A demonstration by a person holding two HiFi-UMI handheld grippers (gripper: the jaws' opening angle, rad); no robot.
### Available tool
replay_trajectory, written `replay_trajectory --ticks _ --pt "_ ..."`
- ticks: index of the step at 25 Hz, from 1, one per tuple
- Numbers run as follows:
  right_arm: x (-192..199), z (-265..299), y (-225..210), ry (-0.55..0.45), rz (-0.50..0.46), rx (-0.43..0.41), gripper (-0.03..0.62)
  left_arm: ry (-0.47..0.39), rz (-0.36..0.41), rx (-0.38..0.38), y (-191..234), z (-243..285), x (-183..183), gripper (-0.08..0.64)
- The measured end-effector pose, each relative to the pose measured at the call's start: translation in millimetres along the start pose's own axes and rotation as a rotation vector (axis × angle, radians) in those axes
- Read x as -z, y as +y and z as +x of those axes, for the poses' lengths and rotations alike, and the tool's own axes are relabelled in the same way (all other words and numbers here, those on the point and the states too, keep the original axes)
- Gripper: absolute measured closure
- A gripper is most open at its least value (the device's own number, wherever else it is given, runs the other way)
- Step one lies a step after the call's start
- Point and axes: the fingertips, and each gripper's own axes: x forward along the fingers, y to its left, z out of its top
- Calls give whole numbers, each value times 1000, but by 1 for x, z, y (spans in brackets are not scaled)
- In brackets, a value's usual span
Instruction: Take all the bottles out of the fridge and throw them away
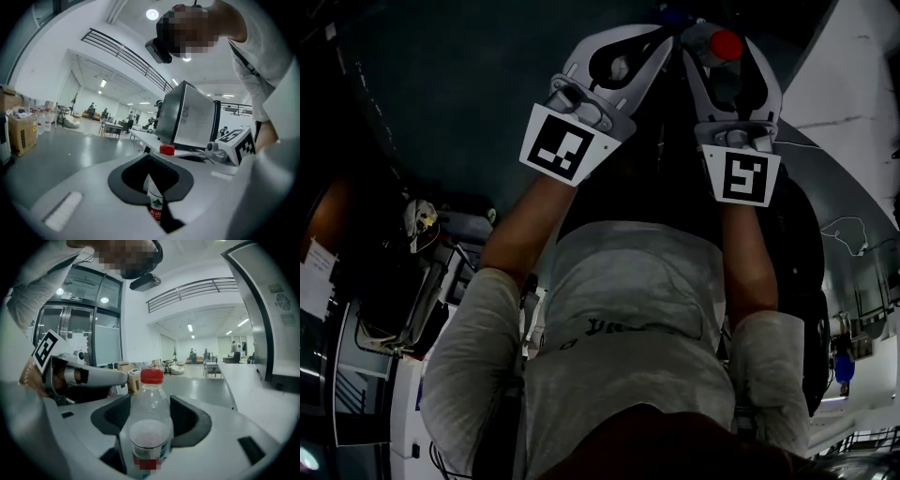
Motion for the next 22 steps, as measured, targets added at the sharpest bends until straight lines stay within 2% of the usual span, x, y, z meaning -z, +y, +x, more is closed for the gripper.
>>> replay_trajectory --ticks 15,22 --pt "77 36 -15 54 -1 7 327 18 -11 -21 31 28 61 552" --pt "90 40 -17 76 54 -3 327 -4 -28 -31 33 29 57 552"
